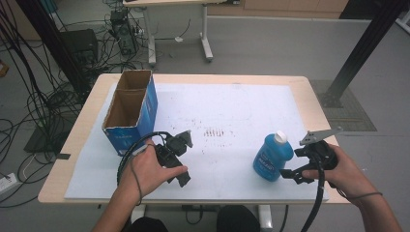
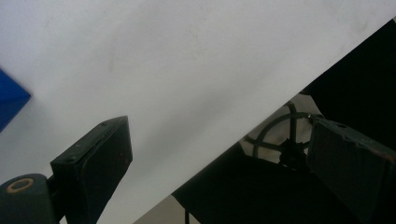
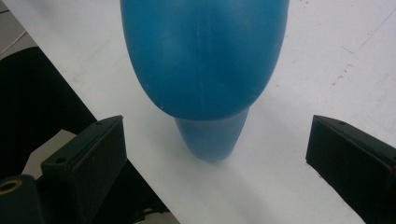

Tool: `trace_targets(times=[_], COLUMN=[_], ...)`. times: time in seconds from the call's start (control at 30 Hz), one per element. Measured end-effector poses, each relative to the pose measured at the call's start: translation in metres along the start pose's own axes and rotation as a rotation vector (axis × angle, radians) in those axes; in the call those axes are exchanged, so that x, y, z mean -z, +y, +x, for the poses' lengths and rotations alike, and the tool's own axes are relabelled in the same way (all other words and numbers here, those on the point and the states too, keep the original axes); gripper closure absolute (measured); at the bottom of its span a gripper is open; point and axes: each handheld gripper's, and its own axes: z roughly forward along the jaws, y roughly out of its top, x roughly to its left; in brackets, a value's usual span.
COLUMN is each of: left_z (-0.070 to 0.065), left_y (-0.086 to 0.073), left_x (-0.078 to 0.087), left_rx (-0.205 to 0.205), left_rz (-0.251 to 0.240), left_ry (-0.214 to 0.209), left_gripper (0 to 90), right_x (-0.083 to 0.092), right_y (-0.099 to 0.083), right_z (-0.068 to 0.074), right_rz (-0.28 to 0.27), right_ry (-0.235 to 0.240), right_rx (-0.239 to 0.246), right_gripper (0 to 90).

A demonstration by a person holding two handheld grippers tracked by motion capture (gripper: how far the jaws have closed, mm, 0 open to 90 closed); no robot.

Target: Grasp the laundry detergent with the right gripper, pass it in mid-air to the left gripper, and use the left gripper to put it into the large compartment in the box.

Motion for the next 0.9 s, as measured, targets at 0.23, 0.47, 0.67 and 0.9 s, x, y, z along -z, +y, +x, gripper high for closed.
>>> trace_targets(times=[0.23,0.47,0.67,0.9], left_z=[0.0,0.001,0.001,0.001], left_y=[-0.001,-0.002,-0.004,-0.004], left_x=[-0.001,-0.002,-0.003,-0.002], left_rx=[0.005,0.005,0.011,0.009], left_rz=[0.0,-0.001,-0.004,-0.005], left_ry=[0.001,0.001,0.001,0.003], left_gripper=[7.3,7.3,7.3,7.3], right_x=[-0.004,-0.007,-0.01,-0.015], right_y=[-0.007,-0.011,-0.015,-0.019], right_z=[0.0,0.0,0.001,0.001], right_rz=[-0.012,-0.025,-0.035,-0.035], right_ry=[0.002,0.006,0.008,0.014], right_rx=[-0.001,-0.006,-0.006,-0.01], right_gripper=[4.8,4.6,4.5,4.4])
